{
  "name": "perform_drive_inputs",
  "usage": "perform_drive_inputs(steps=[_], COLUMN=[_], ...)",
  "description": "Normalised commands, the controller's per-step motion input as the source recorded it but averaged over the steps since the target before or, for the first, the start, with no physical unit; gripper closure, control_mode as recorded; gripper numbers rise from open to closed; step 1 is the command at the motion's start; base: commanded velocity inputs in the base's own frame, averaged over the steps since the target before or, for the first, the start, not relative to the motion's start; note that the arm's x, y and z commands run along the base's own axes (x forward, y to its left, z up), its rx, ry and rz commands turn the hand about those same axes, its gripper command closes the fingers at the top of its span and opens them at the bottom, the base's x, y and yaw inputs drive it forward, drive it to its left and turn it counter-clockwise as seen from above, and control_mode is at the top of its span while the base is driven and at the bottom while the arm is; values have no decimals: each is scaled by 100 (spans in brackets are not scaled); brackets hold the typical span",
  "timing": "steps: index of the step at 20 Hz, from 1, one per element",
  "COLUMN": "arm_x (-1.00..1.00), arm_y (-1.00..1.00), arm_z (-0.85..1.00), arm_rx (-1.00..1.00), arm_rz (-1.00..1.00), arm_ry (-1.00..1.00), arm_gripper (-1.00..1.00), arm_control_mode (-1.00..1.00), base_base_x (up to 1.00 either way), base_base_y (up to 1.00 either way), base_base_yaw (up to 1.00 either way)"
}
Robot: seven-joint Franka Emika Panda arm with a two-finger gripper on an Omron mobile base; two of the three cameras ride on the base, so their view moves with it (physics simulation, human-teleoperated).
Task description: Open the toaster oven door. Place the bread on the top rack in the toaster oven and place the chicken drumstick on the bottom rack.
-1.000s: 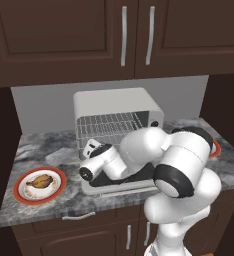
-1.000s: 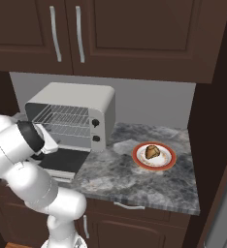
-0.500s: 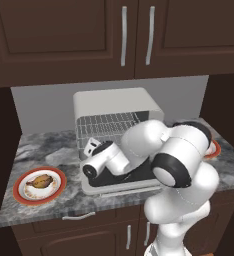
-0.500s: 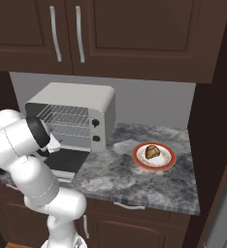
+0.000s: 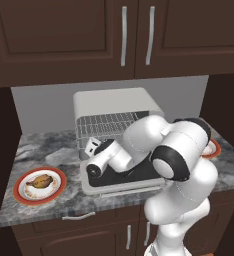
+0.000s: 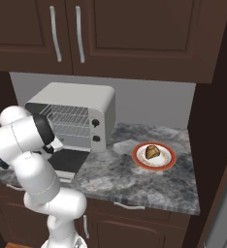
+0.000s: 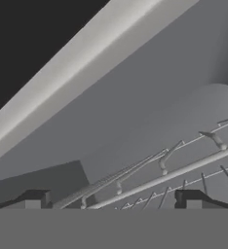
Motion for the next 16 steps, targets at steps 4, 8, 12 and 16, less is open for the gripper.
perform_drive_inputs(steps=[4, 8, 12, 16], arm_x=[21, 24, 30, 30], arm_y=[1, 1, 2, 4], arm_z=[-11, -16, -20, -20], arm_rx=[3, 1, 0, 0], arm_rz=[0, 1, 0, 0], arm_ry=[0, 0, 0, 0], arm_gripper=[-100, -100, -100, -100], arm_control_mode=[-100, -100, -100, -100], base_base_x=[0, 0, 0, 0], base_base_y=[0, 0, 0, 0], base_base_yaw=[0, 0, 0, 0])
